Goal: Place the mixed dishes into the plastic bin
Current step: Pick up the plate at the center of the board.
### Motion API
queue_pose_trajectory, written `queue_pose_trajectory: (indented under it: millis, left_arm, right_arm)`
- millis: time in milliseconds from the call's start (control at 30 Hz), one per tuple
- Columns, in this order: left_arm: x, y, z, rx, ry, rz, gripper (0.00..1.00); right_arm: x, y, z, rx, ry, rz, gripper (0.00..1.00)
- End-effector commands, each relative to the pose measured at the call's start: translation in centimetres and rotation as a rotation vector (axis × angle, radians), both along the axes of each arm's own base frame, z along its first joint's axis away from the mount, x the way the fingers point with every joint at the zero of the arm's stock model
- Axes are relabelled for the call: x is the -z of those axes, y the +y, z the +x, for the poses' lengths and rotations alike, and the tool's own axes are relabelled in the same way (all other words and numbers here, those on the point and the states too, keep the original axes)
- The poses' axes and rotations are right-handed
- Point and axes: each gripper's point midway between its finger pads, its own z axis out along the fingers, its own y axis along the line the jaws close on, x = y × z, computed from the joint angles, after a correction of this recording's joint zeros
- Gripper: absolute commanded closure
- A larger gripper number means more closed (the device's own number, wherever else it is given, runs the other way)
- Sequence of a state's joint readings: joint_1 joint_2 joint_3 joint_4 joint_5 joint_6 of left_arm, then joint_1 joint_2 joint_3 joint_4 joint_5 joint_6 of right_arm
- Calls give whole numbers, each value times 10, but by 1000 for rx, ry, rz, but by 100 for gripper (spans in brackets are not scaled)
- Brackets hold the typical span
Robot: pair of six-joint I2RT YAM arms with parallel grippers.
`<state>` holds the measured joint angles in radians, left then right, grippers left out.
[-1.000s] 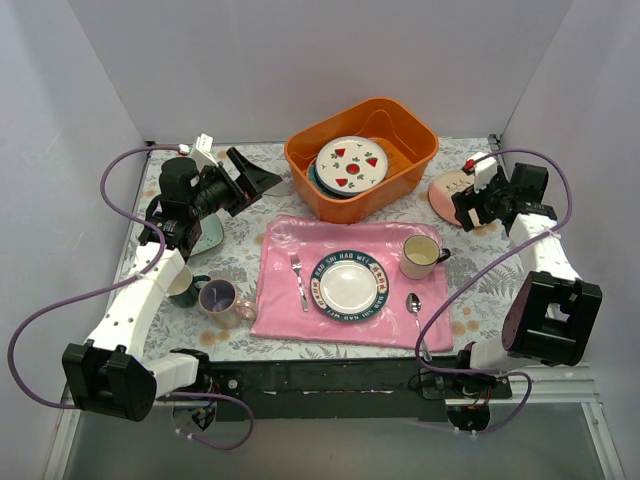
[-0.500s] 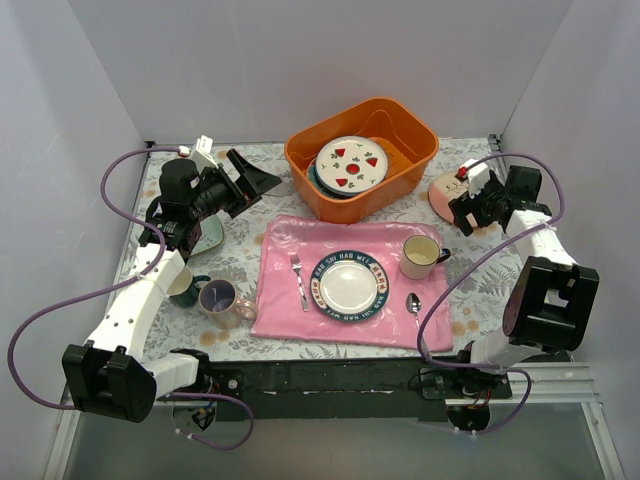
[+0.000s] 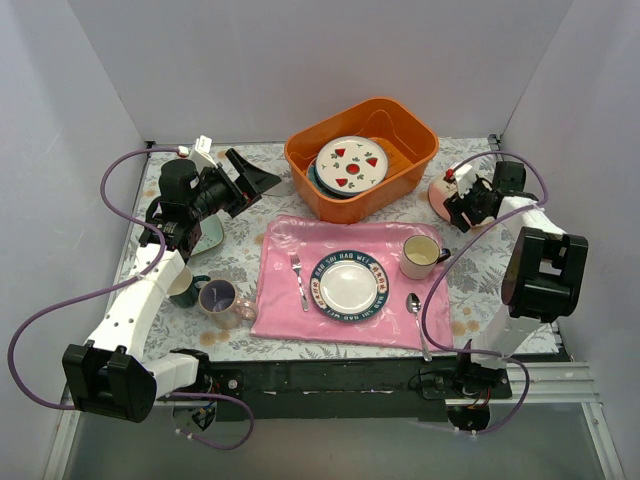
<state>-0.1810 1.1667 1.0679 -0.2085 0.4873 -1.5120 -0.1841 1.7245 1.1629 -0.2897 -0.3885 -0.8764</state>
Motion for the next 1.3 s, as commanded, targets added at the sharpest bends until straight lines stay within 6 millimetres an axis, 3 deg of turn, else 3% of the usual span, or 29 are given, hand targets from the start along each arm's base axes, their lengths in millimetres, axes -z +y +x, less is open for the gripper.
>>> queue_pose_trajectory:
  millis: [0, 467, 733, 833, 1000, 1100, 1267]
  left_arm:
    - [-5, 1, -4, 7, -20, -5, 2]
    - [-4, 0, 0, -3, 9, -24, 2]
    - [-5, 0, 1, -8, 15, -36, 2]
    - [-5, -1, 1, -1, 18, -41, 2]
    - [-5, -8, 0, 31, 33, -93, 2]
    - [-20, -18, -3, 72, 34, -216, 2]
    - [-15, -37, -6, 117, 130, -380, 2]
  right_arm:
    - [6, 1, 14, -66, -4, -86, 30]
    - [51, -3, 28, -115, 87, -192, 51]
    - [74, -5, 12, -155, 188, -212, 99]
    - [74, -3, 8, -156, 205, -199, 99]
    - [46, 4, 8, -101, 201, -107, 99]
    - [22, 10, 6, -82, 198, -29, 99]
    - [-4, 18, -10, -80, 186, 71, 99]
